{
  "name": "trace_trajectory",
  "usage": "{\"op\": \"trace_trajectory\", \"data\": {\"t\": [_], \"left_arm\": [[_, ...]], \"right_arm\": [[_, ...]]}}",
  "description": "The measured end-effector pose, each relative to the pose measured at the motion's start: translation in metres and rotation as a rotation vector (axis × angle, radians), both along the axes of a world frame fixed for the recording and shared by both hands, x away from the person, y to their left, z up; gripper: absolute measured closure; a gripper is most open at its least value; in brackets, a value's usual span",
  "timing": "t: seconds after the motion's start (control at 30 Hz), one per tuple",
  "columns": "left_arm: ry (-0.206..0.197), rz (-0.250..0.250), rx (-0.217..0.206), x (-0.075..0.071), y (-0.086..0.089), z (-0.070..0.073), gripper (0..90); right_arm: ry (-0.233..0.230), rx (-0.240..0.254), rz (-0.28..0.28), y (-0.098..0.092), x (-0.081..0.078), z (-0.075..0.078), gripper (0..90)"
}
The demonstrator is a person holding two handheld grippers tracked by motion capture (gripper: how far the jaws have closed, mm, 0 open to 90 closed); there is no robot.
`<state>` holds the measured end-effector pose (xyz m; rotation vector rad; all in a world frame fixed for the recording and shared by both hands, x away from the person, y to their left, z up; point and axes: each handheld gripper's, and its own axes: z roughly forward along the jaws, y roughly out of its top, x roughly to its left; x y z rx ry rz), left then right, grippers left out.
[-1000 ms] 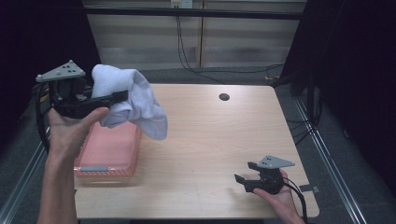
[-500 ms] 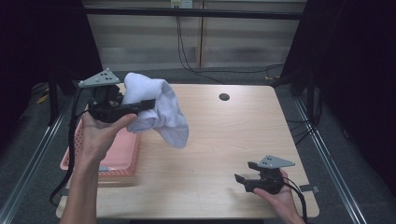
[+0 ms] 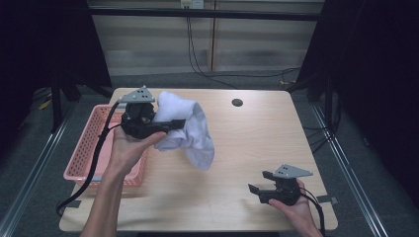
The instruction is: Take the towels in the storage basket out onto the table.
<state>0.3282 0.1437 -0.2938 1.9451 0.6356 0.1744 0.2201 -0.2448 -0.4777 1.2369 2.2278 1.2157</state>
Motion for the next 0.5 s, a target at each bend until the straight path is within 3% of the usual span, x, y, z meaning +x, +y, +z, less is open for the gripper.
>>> {"op": "trace_trajectory", "data": {"t": [0.27,0.5], "left_arm": [[0.033,-0.065,-0.010,0.003,-0.015,-0.032,64.8],[0.058,-0.087,-0.007,-0.001,-0.032,-0.058,63.3]], "right_arm": [[0.001,0.004,-0.003,0.000,0.001,0.000,25.5],[-0.007,0.007,-0.001,-0.001,0.001,0.001,25.5]]}}
